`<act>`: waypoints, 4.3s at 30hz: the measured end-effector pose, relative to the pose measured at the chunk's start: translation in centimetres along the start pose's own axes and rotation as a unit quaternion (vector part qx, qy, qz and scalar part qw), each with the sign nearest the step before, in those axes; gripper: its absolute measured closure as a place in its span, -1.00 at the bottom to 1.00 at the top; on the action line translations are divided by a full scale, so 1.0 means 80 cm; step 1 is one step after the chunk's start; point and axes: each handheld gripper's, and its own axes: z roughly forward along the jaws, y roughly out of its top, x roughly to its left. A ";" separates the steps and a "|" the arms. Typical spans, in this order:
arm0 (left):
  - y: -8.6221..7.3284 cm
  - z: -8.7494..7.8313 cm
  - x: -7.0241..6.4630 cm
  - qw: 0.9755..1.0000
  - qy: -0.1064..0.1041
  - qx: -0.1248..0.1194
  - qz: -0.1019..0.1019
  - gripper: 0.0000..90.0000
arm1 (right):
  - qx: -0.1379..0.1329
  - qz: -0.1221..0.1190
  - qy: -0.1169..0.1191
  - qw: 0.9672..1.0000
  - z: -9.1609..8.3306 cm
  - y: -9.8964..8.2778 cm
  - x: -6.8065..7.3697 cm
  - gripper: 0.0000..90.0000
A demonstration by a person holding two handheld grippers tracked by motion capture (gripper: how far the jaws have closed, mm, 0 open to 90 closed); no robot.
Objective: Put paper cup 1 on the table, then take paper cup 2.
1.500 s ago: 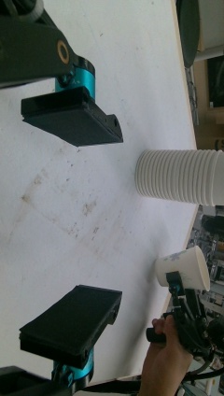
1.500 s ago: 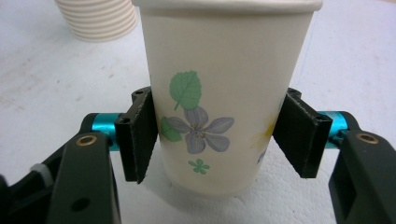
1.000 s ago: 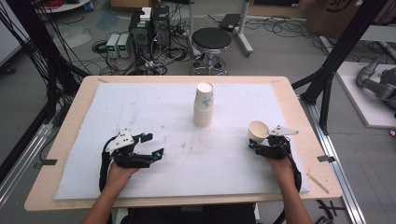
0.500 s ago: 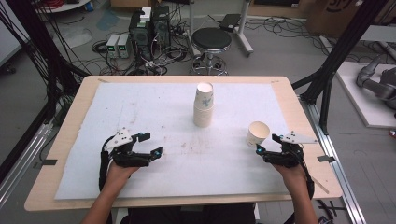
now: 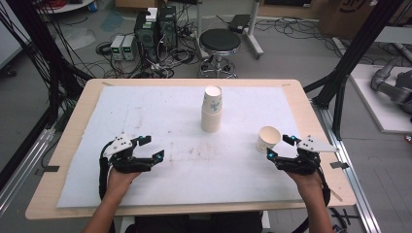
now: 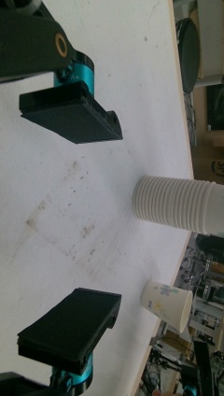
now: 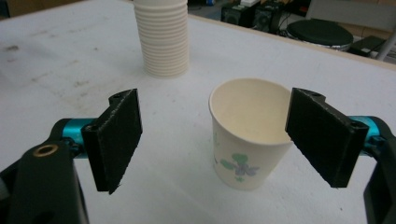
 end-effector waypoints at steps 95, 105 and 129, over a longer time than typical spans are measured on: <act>0.198 0.258 -0.011 0.994 -0.006 0.095 0.052 -0.60 | -0.004 -0.014 0.044 0.999 0.001 0.019 0.014 -0.57; 0.195 0.267 -0.009 0.992 -0.022 0.108 0.057 -0.26 | -0.004 -0.013 0.044 0.999 0.002 0.018 0.013 -0.57; 0.245 0.237 -0.019 0.996 -0.034 0.057 0.065 -0.23 | -0.006 -0.014 0.047 0.999 0.002 0.020 0.017 -0.57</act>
